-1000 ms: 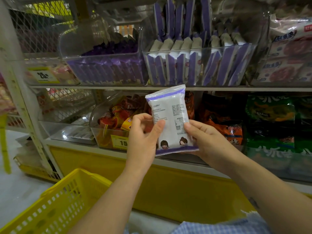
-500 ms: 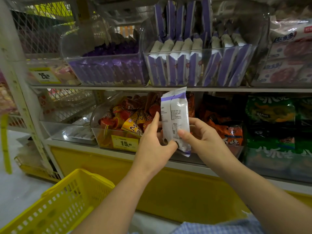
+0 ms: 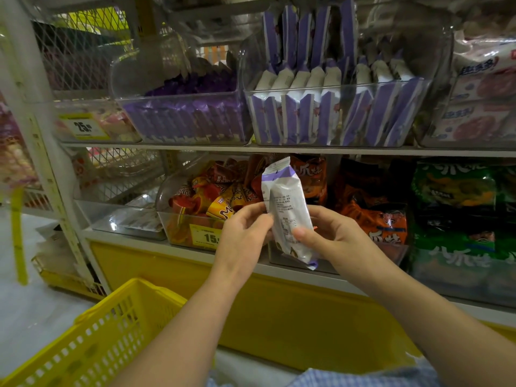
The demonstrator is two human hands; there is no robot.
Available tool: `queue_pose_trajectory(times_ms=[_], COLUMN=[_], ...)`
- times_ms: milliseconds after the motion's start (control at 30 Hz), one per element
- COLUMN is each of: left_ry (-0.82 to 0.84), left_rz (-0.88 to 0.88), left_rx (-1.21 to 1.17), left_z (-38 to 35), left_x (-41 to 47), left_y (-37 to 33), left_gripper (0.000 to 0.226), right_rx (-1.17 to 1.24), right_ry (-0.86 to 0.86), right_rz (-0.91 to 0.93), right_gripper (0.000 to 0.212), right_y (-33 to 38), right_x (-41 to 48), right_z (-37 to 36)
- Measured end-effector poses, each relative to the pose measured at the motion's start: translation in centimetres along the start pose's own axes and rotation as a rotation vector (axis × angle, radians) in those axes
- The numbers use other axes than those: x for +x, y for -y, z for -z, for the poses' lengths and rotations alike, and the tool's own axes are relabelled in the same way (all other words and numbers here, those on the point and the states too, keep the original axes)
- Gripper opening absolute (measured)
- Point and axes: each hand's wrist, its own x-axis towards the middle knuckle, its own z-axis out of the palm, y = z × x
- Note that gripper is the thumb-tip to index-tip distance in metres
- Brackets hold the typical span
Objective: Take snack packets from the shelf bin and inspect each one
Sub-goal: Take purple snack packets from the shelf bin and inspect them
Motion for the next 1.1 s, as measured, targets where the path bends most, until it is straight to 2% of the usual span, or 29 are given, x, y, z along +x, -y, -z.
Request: queue_pose_trajectory(times_ms=[233,367,467,567,700,800,933,1100], left_ry=[0.068,0.270,0.391,0.359,0.125,-0.016,-0.128,-0.186], left_rz=[0.003,-0.039,-0.020,-0.102,-0.354,-0.494,-0.599,-0.629], left_rx=[0.014,0.046,-0.013,-0.056,-0.002,0.134,0.394,0.668], left_z=[0.2,0.4,0.8,1.2,0.7,-0.1,-1.7,-4.2], left_x=[-0.2,-0.1,-0.1,0.0,1.0,2.5,5.6,9.3], left_y=[-0.5,-1.6,-3.0,-5.0,-8.8,-12.2,-16.1,-18.8], left_gripper=[0.018,0.050,0.066,0.066,0.040,0.029,0.018,0.014], right_rx=[0.037,0.246,0.325,0.284,0.032,-0.295,-0.825,-1.358], right_ry=[0.001,-0.033,-0.096,-0.213,-0.239,-0.234,-0.351,-0.287], right_rz=[-0.008,-0.021,0.019,0.101,0.190,0.192,0.296,0.296], right_gripper=[0.033,0.031,0.051,0.068,0.056,0.049,0.027,0.024], right_y=[0.0,0.7,2.0,3.6,6.9,9.8,12.5,15.7], right_x=[-0.2,0.1,0.3,0.5,1.3,2.4,4.0,6.5], right_z=[0.1,0.4,0.5,1.0,2.0,3.9,7.0,10.1])
